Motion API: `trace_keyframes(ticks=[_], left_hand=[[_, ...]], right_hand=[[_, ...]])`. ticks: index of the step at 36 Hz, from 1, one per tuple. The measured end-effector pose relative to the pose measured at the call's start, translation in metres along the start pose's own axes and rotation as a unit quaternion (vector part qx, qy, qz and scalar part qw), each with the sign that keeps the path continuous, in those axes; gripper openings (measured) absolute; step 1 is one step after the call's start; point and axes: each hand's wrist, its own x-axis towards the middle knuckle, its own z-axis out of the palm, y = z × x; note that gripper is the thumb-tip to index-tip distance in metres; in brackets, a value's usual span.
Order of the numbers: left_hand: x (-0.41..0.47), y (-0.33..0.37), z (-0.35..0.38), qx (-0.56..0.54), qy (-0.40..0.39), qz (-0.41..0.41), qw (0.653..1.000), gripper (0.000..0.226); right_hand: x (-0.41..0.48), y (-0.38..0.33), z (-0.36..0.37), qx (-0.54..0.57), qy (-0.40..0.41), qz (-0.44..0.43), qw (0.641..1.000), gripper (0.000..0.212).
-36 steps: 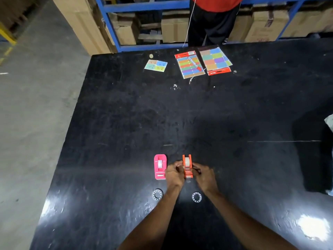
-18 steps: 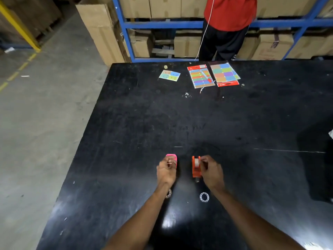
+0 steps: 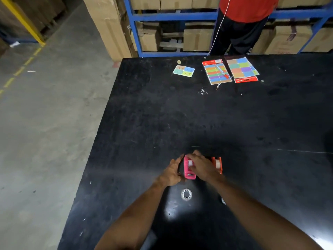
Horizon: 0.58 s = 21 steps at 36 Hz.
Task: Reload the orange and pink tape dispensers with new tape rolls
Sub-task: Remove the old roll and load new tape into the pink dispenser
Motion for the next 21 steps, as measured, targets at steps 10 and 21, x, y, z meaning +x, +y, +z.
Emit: trace_keyframes(ticks=[10, 21], left_hand=[[0.014, -0.002, -0.005, -0.039, 0.008, 0.056, 0.998, 0.108], [0.011, 0.002, -0.005, -0.012, 0.015, 0.045, 0.999, 0.105]], right_hand=[[0.013, -0.003, 0.008, -0.047, 0.005, 0.018, 0.999, 0.057], [0.013, 0.000, 0.012, -0.051, 0.021, -0.005, 0.998, 0.016]])
